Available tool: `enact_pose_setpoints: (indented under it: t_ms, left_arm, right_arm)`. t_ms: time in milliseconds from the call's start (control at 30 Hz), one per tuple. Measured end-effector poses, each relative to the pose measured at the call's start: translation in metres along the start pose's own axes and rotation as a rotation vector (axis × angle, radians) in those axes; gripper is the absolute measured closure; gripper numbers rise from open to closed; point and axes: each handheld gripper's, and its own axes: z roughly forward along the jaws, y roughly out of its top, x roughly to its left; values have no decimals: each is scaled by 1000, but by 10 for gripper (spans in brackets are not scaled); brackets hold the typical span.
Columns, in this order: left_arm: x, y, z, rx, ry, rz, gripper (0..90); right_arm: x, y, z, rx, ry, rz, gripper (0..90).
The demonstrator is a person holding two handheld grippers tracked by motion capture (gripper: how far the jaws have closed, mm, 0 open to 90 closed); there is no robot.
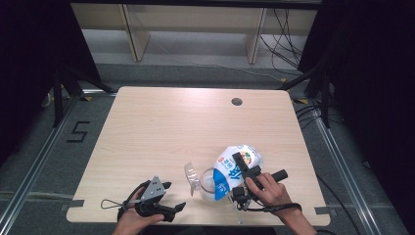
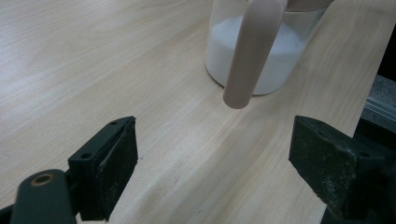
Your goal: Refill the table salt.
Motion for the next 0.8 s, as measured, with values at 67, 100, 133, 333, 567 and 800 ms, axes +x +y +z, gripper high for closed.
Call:
enact_pose_setpoints:
  t_ms: [67, 100, 133, 333, 567, 800]
  left_arm:
    - [0, 0, 0, 0, 0, 0, 152]
    - [0, 0, 1, -11, 1, -3, 152]
    - [0, 0, 1, -11, 1, -3, 152]
    - [1, 0, 1, -8, 1, 9, 152]
    - [0, 0, 1, -10, 0, -4, 152]
    - [1, 0, 0, -11, -3, 13, 152]
  right_arm:
    - [0, 0, 0, -1, -1, 1, 859]
    - [1, 1, -1, 8, 3, 25, 859]
    - [1, 1, -1, 8, 3, 25, 859]
    - [2, 1, -1, 10, -7, 100, 860]
    - [1, -1, 0, -2, 3, 126, 861]
    - [-5, -3, 4, -47, 1, 108, 861]
